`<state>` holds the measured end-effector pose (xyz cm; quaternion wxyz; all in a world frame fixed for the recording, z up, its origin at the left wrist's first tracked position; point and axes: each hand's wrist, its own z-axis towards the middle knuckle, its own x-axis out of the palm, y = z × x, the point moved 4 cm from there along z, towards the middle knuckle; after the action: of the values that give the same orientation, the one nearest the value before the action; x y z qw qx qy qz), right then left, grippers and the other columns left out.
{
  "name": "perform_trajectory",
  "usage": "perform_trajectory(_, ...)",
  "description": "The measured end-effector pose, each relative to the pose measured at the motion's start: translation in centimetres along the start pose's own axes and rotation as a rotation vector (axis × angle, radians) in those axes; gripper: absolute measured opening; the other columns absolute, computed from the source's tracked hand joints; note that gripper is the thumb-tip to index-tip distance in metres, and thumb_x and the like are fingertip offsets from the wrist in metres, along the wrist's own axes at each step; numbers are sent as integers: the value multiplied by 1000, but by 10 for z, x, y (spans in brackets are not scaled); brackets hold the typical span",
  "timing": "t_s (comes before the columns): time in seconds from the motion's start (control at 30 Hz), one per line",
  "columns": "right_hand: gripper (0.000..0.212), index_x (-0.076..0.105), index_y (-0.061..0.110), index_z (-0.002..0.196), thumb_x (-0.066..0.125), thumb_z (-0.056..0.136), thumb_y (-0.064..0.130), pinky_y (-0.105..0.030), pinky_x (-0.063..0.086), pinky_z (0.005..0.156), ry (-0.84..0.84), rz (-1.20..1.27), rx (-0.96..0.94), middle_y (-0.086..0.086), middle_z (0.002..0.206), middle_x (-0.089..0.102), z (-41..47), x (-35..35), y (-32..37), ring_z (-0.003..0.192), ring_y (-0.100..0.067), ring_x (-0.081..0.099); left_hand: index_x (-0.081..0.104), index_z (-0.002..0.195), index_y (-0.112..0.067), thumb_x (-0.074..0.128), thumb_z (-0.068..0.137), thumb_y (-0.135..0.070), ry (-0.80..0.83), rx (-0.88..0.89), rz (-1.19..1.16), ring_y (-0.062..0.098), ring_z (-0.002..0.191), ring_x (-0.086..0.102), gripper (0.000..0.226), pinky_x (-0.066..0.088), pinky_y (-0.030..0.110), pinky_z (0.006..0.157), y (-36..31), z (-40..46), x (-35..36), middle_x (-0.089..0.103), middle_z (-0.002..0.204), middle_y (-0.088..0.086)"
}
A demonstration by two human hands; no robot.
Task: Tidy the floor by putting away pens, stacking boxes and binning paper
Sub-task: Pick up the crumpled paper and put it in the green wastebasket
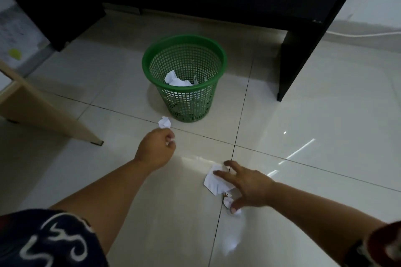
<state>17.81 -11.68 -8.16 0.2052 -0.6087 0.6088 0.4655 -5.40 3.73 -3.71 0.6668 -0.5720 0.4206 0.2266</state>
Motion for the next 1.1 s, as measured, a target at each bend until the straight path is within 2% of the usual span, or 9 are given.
perform_trajectory(0.13, 74, 29, 39, 147, 64, 82, 49, -34, 45, 98, -39, -28, -34, -6, 157, 17, 14, 20, 6, 126, -29, 44, 69, 86, -18, 61, 82, -15, 172, -81, 46, 16, 80, 60, 10, 40, 21, 69, 14, -7, 10, 68, 86, 0)
perform_trajectory(0.27, 33, 62, 24, 119, 56, 89, 35, -31, 46, 78, -195, 17, -60, -7, 125, 49, 36, 17, 11, 102, -27, 57, 69, 86, -19, 61, 83, -16, 174, -83, 58, 17, 81, 62, 9, 44, 24, 68, 27, -3, 12, 69, 87, -1)
perform_trajectory(0.37, 28, 69, 22, 101, 52, 83, 35, -30, 44, 67, -335, 72, -24, -4, 99, 59, 52, 10, 13, 86, -23, 60, 68, 88, -18, 60, 84, -14, 131, -119, 47, 19, 85, 63, 10, 40, 22, 68, 41, 10, 13, 67, 90, 1)
perform_trajectory(0.53, 10, 66, 26, 65, 63, 64, 16, -25, 43, 53, -526, 180, 22, 4, 64, 61, 76, -4, 11, 59, -17, 58, 65, 113, -11, 62, 81, -3, 34, -135, 32, 28, 101, 58, 33, 42, 26, 82, 58, 43, 18, 58, 111, 12)
perform_trajectory(0.67, 11, 65, 29, 73, 65, 67, 19, -24, 42, 58, -641, 200, -30, 7, 71, 58, 78, -37, 19, 66, -14, 55, 53, 135, -20, 58, 80, -3, -3, -96, 110, 35, 115, 51, 58, 44, 39, 94, 63, 64, 33, 51, 132, 13)
perform_trajectory(0.77, 8, 63, 27, 80, 61, 75, 21, -27, 40, 64, -750, 230, -129, 7, 78, 55, 74, -69, 34, 74, -14, 49, 50, 139, -24, 62, 81, -9, 22, -53, 199, 35, 122, 47, 61, 43, 42, 97, 61, 63, 52, 45, 145, 9)
perform_trajectory(0.87, 6, 61, 24, 84, 61, 79, 21, -30, 41, 66, -857, 222, -209, 5, 80, 54, 70, -98, 50, 76, -17, 49, 61, 128, -19, 69, 75, -4, -14, 30, 213, 34, 107, 56, 56, 51, 41, 89, 61, 58, 62, 59, 132, 7)
perform_trajectory(0.97, 3, 63, 18, 87, 63, 84, 18, -35, 42, 68, -988, 206, -265, 1, 81, 55, 65, -125, 62, 77, -21, 49, 69, 102, -14, 59, 86, -5, -26, -5, 90, 27, 92, 60, 21, 53, 42, 80, 58, 50, 61, 68, 102, 4)
perform_trajectory(1.1, 4, 67, 10, 85, 68, 83, 14, -37, 41, 68, -1223, 205, -260, -4, 82, 58, 59, -169, 70, 76, -24, 50, 66, 85, -19, 50, 73, -4, -21, 84, 89, 25, 80, 59, 25, 49, 33, 70, 49, 34, 57, 67, 86, 2)
